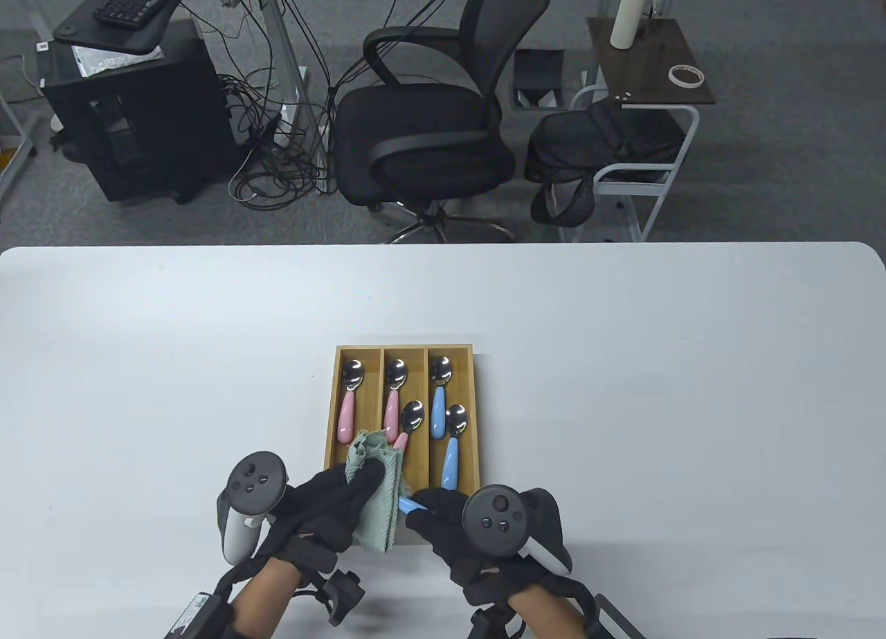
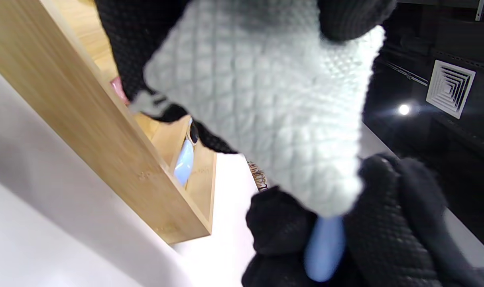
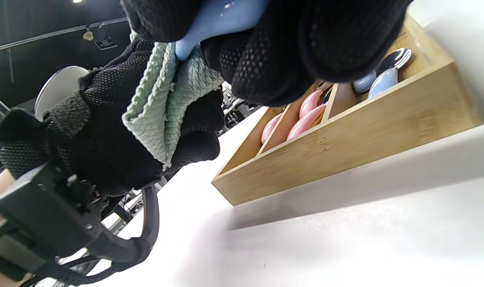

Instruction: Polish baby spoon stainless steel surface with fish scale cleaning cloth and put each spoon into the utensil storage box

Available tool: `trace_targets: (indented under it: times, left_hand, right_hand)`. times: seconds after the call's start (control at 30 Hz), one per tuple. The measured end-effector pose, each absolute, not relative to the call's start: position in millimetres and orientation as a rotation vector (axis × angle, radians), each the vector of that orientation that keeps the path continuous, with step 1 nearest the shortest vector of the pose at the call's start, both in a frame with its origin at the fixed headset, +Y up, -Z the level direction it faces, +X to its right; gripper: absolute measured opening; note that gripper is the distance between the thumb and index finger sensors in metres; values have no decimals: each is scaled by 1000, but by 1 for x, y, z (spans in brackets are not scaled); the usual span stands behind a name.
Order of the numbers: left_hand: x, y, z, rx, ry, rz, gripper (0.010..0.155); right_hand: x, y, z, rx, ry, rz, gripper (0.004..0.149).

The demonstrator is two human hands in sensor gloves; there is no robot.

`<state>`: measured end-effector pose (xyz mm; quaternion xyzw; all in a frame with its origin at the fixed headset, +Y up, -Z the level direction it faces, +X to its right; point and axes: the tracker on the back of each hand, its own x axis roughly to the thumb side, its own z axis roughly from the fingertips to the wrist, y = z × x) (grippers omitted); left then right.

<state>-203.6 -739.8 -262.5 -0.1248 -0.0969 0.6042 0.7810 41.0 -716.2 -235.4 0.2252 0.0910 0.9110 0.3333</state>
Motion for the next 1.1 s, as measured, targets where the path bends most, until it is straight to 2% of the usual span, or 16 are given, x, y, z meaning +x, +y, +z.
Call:
trace_targets:
  times: [0.3, 0.4, 0.53, 0.6, 0.77, 0.83, 0.9, 0.97, 1.03, 1.1]
  left_hand:
    - [-205, -753, -268, -471, -257, 1678, 52]
    - [-205, -753, -271, -471, -259, 1684, 51]
    - [-206, -742, -273, -345, -300, 1507, 54]
    - [-210, -735, -275, -304, -344, 1435, 53]
    - [-222, -727, -270, -213, -327, 1385, 49]
    - [-234, -723, -271, -152, -289, 1377, 47]
    - [-252, -720, -272, -62, -195, 1398, 46]
    - [-279, -721, -274, 31, -54, 1533, 46]
    - [-310, -726, -275, 78, 40, 1689, 46]
    - [-334, -730, -273, 110, 112, 1747, 46]
  right_hand:
    - [40, -712, -231, 604, 247, 2340, 47]
    - [39, -715, -232, 619, 402, 2287, 46]
    - [33, -719, -231, 680, 554, 2154, 47]
    - [28, -719, -230, 687, 571, 2150, 48]
    - [16, -718, -227, 738, 618, 2101, 50]
    - [10, -716, -229, 757, 574, 2102, 50]
    - [4, -710, -235, 765, 628, 2083, 50]
    - [-3, -702, -240, 742, 649, 2062, 50]
    - [-9, -693, -250, 660, 603, 2104, 51]
    - [-15, -687, -264, 587, 557, 2170, 52]
